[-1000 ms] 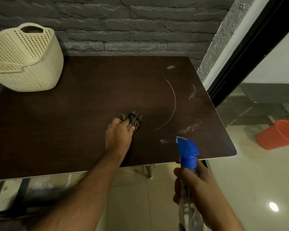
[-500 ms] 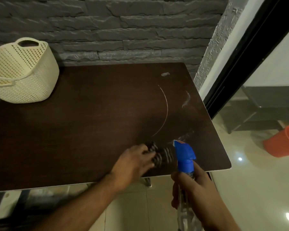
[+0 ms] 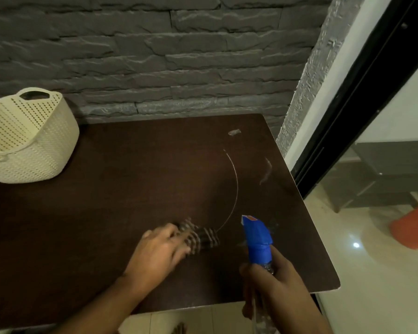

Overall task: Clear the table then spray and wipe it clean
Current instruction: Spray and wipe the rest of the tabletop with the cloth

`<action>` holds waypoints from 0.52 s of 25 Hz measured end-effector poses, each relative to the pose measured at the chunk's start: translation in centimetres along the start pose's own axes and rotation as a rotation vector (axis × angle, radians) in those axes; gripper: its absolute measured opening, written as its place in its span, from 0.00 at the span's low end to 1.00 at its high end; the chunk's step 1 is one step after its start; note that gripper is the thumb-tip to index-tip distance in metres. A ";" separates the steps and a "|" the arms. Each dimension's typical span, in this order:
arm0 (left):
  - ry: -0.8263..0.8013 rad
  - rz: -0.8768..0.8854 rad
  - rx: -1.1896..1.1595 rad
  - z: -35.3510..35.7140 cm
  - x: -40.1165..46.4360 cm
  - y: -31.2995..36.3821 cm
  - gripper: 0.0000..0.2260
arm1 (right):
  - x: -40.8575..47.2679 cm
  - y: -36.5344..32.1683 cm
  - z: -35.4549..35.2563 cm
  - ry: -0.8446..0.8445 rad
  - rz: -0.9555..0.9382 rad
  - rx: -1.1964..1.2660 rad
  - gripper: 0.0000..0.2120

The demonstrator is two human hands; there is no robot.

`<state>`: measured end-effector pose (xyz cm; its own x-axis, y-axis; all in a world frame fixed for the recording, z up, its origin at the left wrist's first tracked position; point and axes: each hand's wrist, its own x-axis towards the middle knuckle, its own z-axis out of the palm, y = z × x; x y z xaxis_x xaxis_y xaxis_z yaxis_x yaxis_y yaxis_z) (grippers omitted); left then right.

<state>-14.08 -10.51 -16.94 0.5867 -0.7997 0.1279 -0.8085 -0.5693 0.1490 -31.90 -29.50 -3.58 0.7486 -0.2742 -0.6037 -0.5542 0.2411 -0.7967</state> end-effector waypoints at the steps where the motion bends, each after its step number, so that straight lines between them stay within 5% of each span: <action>1: 0.063 -0.200 -0.019 -0.3 1.7 -2.5 0.16 | 0.8 -0.8 0.1 0.005 -0.007 -0.016 0.19; 3: 0.152 -0.505 -0.028 -0.8 5.1 -6.3 0.14 | 3.0 -2.7 0.5 0.015 -0.028 -0.026 0.17; 4: 0.151 -0.476 -0.028 -0.4 6.4 -7.0 0.14 | 4.3 -3.8 0.7 0.018 -0.030 -0.017 0.18; 7: 0.042 0.015 0.006 1.0 8.2 -7.1 0.16 | 9.1 -6.5 1.6 0.019 -0.037 -0.006 0.19; 8: 0.026 0.046 0.024 0.8 9.1 -8.5 0.18 | 10.5 -7.5 2.0 0.018 -0.039 -0.009 0.19; 12: 0.124 -0.577 -0.033 -0.5 16.3 -17.3 0.15 | 15.9 -12.0 3.7 0.038 -0.090 -0.013 0.17; 13: 0.125 -0.614 -0.030 -0.5 17.9 -18.0 0.15 | 16.9 -13.2 4.0 0.064 -0.112 -0.015 0.15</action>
<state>11.02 -14.45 -16.87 0.9464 -0.2985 0.1237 -0.3212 -0.9108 0.2593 -10.51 -33.56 -3.17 0.7818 -0.3575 -0.5108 -0.4740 0.1915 -0.8594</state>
